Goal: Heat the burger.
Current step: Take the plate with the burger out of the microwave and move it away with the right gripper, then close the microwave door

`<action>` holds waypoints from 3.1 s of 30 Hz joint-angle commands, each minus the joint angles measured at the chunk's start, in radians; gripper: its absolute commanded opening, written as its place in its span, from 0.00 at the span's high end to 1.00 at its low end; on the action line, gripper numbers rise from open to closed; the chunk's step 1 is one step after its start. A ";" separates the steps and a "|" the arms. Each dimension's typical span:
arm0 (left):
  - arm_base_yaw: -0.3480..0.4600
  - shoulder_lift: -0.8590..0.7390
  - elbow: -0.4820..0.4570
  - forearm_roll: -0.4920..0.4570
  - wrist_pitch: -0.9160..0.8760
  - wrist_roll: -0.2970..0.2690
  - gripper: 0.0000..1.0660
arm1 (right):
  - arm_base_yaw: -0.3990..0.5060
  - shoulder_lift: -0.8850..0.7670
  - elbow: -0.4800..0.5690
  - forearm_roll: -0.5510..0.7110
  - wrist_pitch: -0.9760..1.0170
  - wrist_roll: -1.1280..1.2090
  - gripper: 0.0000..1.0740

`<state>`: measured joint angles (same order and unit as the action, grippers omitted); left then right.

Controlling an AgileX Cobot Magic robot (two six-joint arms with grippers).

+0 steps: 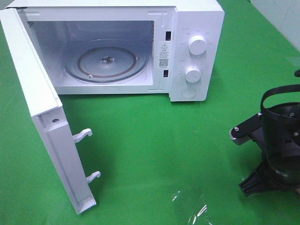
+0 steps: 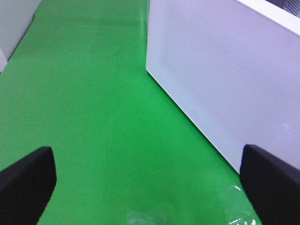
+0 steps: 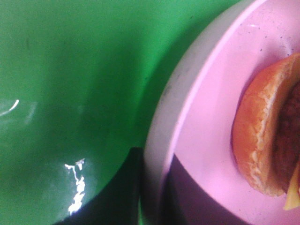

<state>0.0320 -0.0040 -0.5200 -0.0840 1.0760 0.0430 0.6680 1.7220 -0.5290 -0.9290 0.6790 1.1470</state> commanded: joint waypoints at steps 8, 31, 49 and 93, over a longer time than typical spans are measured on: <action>-0.005 -0.016 0.004 -0.001 -0.007 -0.006 0.07 | -0.002 0.093 -0.044 -0.049 0.008 0.090 0.88; -0.005 -0.016 0.004 -0.001 -0.007 -0.006 0.07 | 0.001 -0.240 -0.158 0.336 -0.059 -0.327 0.52; -0.005 -0.016 0.004 -0.001 -0.007 -0.006 0.07 | 0.001 -0.756 -0.158 0.792 0.163 -0.916 0.27; -0.005 -0.016 0.004 -0.001 -0.007 -0.006 0.07 | -0.600 -1.752 -0.013 0.873 0.340 -0.986 0.29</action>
<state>0.0320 -0.0040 -0.5200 -0.0840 1.0760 0.0430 0.0740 -0.0040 -0.5460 -0.0610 1.0380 0.1820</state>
